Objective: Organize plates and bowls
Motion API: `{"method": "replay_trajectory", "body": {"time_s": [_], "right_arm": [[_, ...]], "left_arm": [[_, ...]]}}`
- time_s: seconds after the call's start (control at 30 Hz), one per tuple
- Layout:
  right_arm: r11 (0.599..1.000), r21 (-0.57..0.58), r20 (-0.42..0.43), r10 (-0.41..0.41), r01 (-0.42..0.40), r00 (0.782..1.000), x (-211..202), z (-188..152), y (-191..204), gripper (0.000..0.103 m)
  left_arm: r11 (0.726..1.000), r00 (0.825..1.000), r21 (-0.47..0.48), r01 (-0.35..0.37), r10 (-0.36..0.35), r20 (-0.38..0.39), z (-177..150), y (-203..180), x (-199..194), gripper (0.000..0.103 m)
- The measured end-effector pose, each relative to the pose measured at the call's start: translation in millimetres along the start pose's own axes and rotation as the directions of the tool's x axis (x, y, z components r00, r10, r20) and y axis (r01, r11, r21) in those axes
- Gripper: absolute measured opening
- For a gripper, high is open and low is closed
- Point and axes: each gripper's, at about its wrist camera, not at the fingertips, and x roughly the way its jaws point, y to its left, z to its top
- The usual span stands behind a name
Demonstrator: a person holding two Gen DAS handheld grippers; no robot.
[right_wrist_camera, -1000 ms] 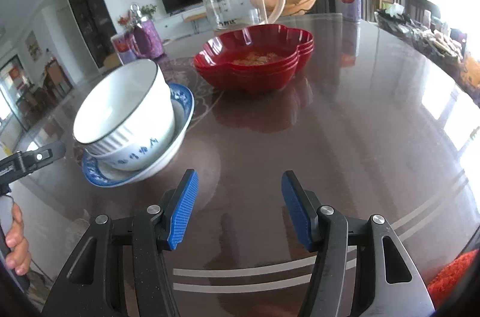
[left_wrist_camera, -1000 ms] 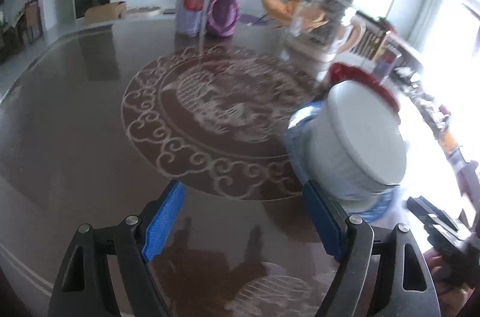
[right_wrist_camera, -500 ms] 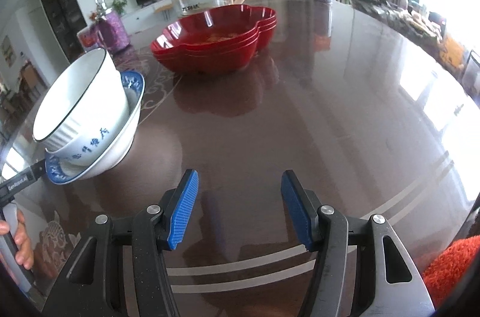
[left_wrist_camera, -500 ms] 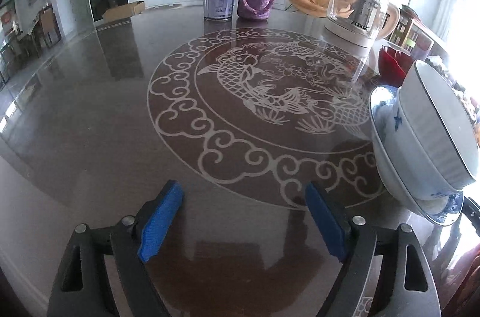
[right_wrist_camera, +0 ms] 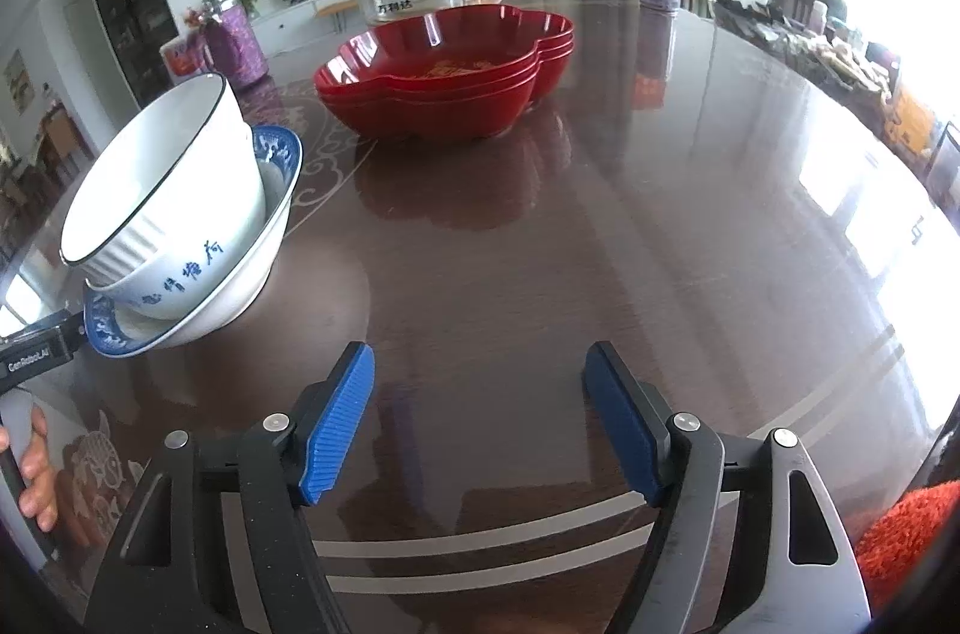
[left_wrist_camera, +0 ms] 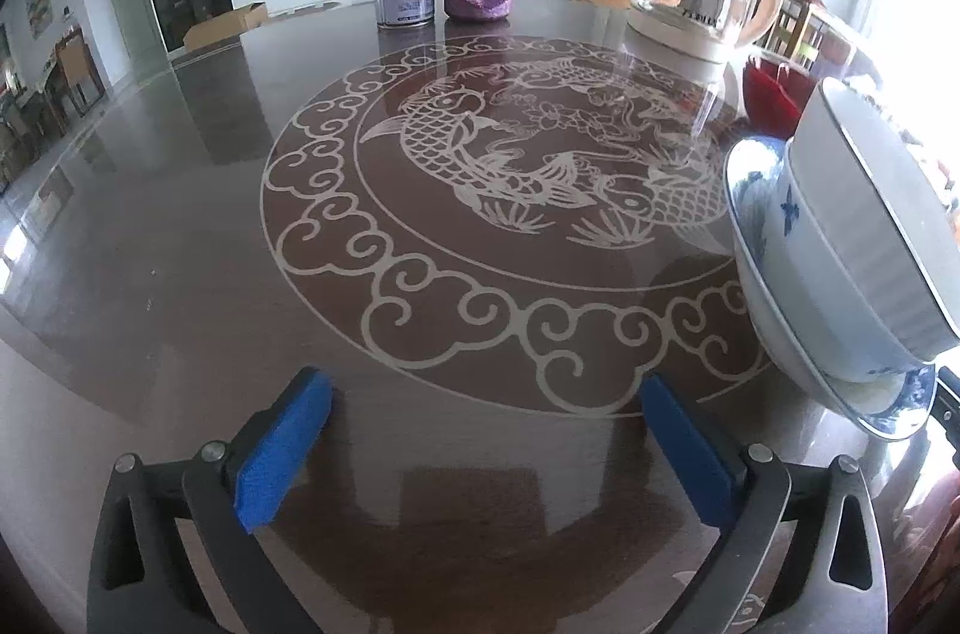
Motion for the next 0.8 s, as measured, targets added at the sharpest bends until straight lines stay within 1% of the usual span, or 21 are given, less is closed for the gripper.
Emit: {"method": "replay_trajectory", "body": {"time_s": [0.03,0.13,0.17,0.23,0.3,0.43,0.53,0.6,0.7,0.8], "right_arm": [[1.0,-0.016,-0.003,-0.008,0.008,1.0,1,-1,3,0.078],[0.995,-0.091,-0.019,-0.05,0.048,0.999,4,-1,12,0.08],[0.995,-0.092,-0.02,-0.05,0.048,0.999,4,-1,12,0.08],[0.996,-0.081,-0.031,-0.027,0.025,0.999,5,0,10,0.084],[0.994,-0.111,-0.059,-0.024,0.017,0.998,7,2,12,0.086],[0.991,-0.133,-0.078,-0.008,-0.002,0.997,7,2,12,0.086],[0.995,-0.101,-0.097,-0.013,0.003,0.995,3,3,8,0.085],[0.998,-0.064,-0.058,-0.003,-0.001,0.998,-12,3,2,0.085],[0.994,-0.103,0.048,-0.019,0.024,0.999,-44,5,5,0.085],[0.993,-0.112,0.117,-0.027,0.04,0.993,-65,4,3,0.085]], "left_arm": [[1.0,1.0,0.011,-0.016,0.016,-0.006,0,-2,1,0.103],[1.0,1.0,0.005,-0.019,0.019,-0.005,0,-2,1,0.103],[1.0,1.0,0.002,-0.017,0.017,-0.004,0,-2,1,0.103],[1.0,1.0,0.003,-0.017,0.017,-0.005,0,-2,1,0.103],[1.0,1.0,0.004,-0.018,0.018,-0.005,0,-3,1,0.103],[1.0,1.0,0.004,-0.018,0.018,-0.004,0,-3,1,0.103],[1.0,1.0,0.004,-0.018,0.018,-0.004,0,-3,1,0.103],[1.0,1.0,0.003,-0.019,0.019,-0.004,0,-3,1,0.103],[1.0,1.0,0.003,-0.019,0.019,-0.004,0,-3,1,0.103],[1.0,1.0,0.003,-0.019,0.019,-0.004,0,-3,1,0.103]]}}
